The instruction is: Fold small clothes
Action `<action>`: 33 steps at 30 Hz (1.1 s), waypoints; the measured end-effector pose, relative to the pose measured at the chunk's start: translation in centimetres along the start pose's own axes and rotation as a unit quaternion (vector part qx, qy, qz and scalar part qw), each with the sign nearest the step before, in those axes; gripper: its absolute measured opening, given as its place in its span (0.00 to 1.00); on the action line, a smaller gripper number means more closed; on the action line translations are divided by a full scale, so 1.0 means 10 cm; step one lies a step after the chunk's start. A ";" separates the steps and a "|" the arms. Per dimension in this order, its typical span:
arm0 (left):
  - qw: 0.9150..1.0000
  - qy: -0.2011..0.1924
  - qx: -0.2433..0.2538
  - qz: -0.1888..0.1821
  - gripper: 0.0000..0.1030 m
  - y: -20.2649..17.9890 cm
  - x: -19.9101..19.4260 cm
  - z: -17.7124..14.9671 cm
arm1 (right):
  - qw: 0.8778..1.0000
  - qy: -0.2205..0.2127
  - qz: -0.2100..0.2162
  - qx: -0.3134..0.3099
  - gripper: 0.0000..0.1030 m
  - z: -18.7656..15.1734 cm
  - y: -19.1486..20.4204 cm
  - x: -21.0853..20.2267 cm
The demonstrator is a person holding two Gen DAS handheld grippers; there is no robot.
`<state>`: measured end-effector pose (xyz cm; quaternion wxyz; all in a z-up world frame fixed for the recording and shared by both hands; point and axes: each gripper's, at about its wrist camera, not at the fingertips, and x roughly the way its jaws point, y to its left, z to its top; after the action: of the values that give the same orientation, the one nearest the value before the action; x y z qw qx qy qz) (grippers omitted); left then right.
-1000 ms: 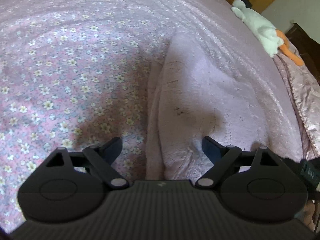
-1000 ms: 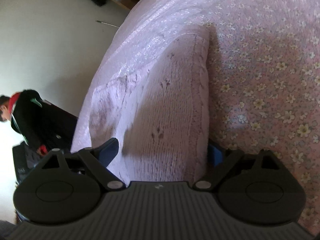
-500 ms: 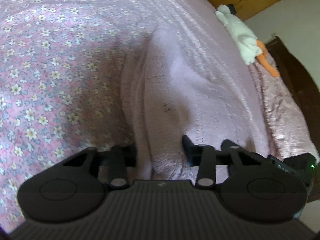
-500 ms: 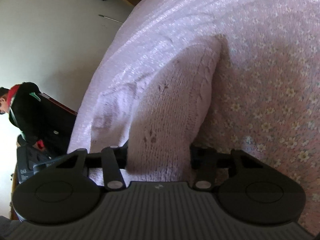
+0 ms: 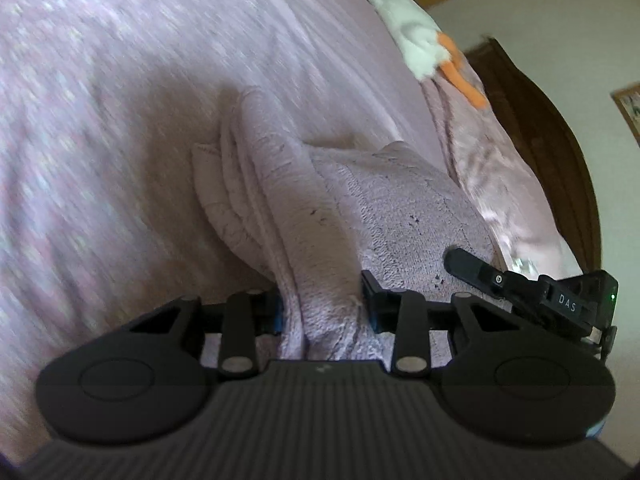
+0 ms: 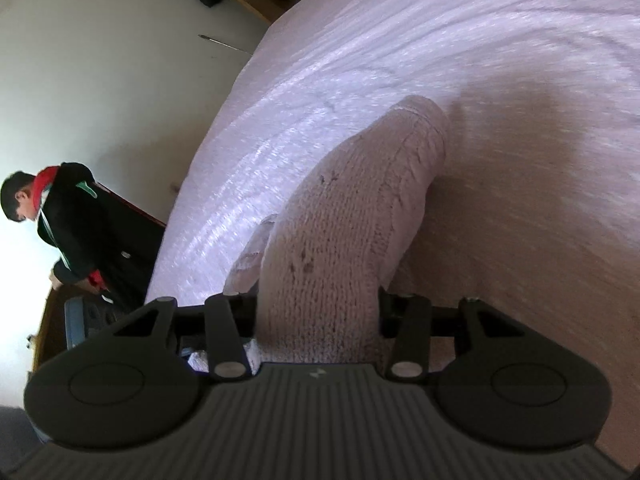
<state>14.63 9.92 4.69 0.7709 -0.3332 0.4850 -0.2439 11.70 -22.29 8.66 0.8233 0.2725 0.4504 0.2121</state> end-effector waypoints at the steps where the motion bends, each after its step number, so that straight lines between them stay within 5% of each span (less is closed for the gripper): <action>1: 1.000 0.008 0.004 -0.002 0.36 -0.04 0.05 -0.08 | 1.000 -0.001 -0.006 -0.002 0.50 -0.07 -0.03 -0.09; 10: 0.995 0.031 0.057 0.074 0.40 -0.08 0.37 -0.38 | 0.997 0.003 -0.080 0.001 0.53 -0.67 -0.56 -0.12; 16: 0.991 0.021 0.079 0.103 0.42 -0.13 0.25 -0.36 | 0.996 -0.026 -0.080 0.007 0.65 -0.85 -0.59 -0.16; 22: 0.978 -0.027 0.136 0.154 0.44 -0.43 -0.01 -0.66 | 0.994 -0.050 -0.093 -0.013 0.76 -0.96 -0.48 -0.40; 33: 0.953 -0.086 0.182 0.228 0.72 -0.70 -0.35 -1.32 | 0.984 -0.097 -0.125 -0.082 0.92 -1.51 -0.21 -0.92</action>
<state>0.78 4.14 7.91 0.8922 -0.0879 0.4277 -0.1160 -5.65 -25.51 6.33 0.9027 0.1647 0.3802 0.1160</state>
